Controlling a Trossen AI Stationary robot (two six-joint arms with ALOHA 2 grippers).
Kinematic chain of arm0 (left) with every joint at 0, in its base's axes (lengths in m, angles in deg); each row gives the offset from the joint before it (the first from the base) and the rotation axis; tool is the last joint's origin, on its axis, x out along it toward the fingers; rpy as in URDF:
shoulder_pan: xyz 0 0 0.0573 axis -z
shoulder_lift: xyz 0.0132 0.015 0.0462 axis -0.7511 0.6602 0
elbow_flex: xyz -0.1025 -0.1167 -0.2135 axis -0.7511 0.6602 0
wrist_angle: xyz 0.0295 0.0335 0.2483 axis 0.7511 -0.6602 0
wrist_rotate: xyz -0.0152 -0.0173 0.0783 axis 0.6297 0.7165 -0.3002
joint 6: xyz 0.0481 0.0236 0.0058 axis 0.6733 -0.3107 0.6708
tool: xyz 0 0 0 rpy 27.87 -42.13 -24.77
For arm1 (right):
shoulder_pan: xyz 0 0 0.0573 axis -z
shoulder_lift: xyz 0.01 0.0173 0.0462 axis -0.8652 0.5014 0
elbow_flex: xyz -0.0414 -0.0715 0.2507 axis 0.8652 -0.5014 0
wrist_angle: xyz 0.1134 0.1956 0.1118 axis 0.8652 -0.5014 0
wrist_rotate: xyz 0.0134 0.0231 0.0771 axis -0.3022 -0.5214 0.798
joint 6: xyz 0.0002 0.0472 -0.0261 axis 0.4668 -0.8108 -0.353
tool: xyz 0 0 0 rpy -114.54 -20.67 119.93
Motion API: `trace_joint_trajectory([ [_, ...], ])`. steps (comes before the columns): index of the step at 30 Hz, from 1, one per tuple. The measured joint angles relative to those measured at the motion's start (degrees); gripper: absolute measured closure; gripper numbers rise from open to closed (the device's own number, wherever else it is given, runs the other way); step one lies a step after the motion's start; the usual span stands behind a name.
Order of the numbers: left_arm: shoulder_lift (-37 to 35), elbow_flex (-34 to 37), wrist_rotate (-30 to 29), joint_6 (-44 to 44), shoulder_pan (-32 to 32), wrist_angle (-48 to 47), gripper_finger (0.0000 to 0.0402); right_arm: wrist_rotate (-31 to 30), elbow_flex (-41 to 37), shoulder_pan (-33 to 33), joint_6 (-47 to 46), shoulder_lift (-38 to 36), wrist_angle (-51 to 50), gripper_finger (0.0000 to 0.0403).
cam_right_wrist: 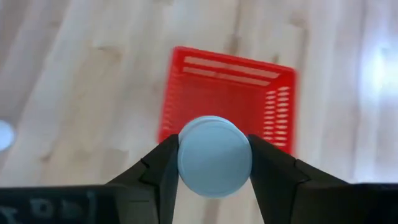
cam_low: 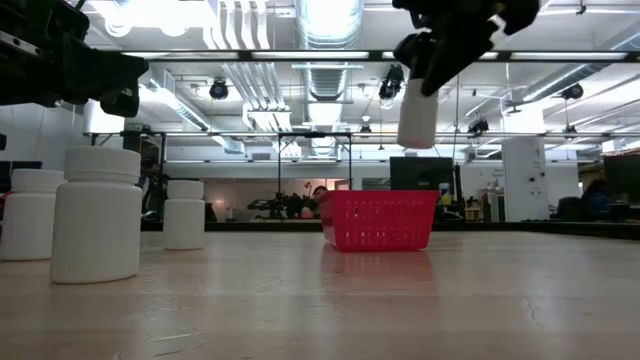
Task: Pick and place pill bottles into a basket
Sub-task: Put the middle right white medicine bottle into the red bin
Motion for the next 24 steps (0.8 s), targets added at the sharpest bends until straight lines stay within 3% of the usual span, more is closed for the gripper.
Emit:
trace_joint_trajectory([
  [11,0.02,0.0,-0.02,0.0,0.0,0.02,0.0401,2.5,0.7,8.43,5.3,8.43,1.96,0.0255],
  [24,0.0,0.0,-0.02,0.0,0.01,-0.02,0.0401,3.84,6.97,9.49,6.9,17.55,2.19,0.0255],
])
